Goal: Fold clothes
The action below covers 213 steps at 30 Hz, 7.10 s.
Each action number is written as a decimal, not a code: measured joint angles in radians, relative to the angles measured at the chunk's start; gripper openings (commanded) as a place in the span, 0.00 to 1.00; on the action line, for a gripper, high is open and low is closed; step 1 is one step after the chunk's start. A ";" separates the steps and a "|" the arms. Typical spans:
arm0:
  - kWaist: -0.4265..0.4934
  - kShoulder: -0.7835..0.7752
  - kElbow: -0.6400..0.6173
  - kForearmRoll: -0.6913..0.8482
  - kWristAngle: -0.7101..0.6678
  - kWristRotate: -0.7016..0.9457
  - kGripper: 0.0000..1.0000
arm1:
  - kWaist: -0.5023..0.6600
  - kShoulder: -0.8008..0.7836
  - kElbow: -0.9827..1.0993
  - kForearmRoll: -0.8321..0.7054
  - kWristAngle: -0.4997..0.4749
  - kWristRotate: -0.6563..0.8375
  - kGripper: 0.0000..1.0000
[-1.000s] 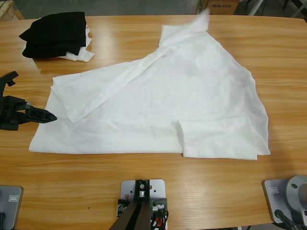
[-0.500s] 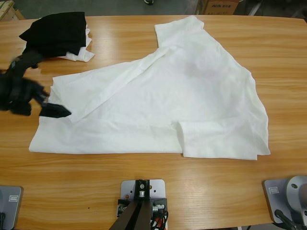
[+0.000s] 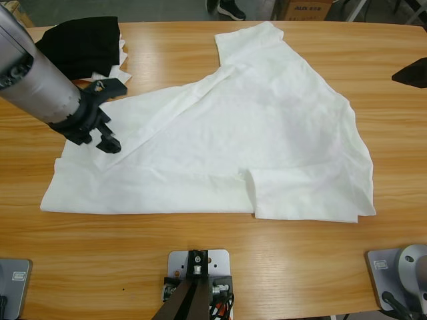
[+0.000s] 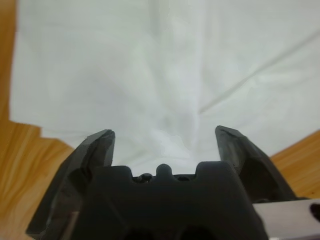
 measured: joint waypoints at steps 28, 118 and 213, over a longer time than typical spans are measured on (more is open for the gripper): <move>0.127 0.117 -0.013 0.002 -0.178 -0.084 0.72 | 0.000 0.002 0.113 -0.053 0.000 0.026 1.00; 0.282 0.031 -0.061 -0.065 -0.129 -0.012 0.00 | 0.000 0.022 0.215 -0.154 0.000 0.062 1.00; 0.045 -0.112 0.544 -0.502 -0.030 -0.859 1.00 | 0.381 0.566 0.390 -0.348 -0.344 0.741 1.00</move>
